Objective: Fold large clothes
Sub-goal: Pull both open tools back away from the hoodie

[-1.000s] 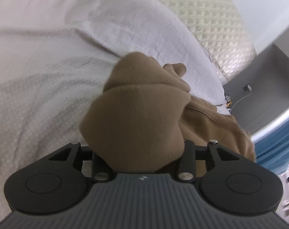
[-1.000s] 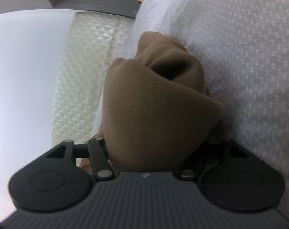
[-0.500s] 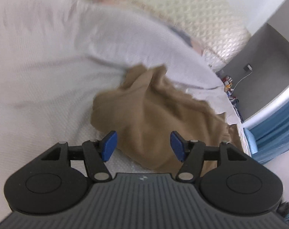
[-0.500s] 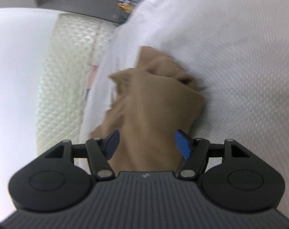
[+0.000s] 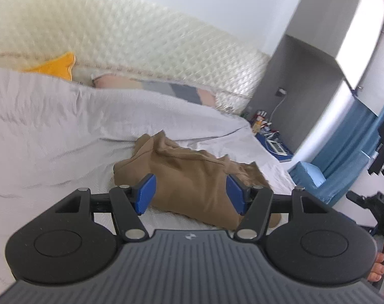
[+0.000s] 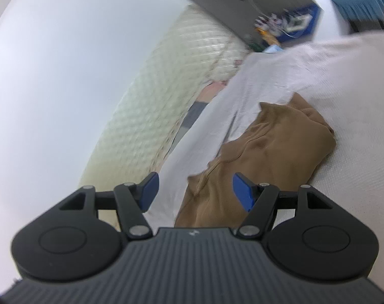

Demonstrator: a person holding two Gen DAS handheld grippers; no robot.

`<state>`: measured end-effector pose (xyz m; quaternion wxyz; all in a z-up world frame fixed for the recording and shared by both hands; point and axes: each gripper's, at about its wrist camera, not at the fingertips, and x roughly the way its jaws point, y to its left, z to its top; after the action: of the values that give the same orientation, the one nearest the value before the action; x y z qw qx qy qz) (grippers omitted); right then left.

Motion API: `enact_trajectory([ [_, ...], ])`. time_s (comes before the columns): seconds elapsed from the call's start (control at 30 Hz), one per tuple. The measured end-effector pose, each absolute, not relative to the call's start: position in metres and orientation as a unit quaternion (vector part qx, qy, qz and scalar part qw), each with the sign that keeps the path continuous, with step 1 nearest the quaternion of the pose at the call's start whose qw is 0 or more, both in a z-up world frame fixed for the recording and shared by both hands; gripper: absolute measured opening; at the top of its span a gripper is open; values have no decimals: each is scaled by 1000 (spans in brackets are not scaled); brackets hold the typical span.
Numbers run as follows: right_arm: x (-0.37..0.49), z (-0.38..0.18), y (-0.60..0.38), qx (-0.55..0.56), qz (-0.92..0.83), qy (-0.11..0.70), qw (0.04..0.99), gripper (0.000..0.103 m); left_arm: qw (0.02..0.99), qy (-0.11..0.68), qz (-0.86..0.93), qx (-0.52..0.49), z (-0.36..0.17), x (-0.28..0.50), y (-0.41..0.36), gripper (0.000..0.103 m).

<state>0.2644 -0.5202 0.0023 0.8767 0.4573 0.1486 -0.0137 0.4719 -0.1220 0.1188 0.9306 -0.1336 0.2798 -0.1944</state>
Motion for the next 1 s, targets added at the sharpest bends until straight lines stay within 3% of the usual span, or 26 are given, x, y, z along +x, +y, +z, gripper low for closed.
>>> enact_trajectory([
  [0.4, 161, 52, -401, 280, 24, 131, 951, 68, 955, 214, -197, -62, 143, 314, -104, 67],
  [1.0, 96, -9, -321, 122, -23, 87, 989, 68, 967, 157, -202, 8, 75, 221, -112, 67],
])
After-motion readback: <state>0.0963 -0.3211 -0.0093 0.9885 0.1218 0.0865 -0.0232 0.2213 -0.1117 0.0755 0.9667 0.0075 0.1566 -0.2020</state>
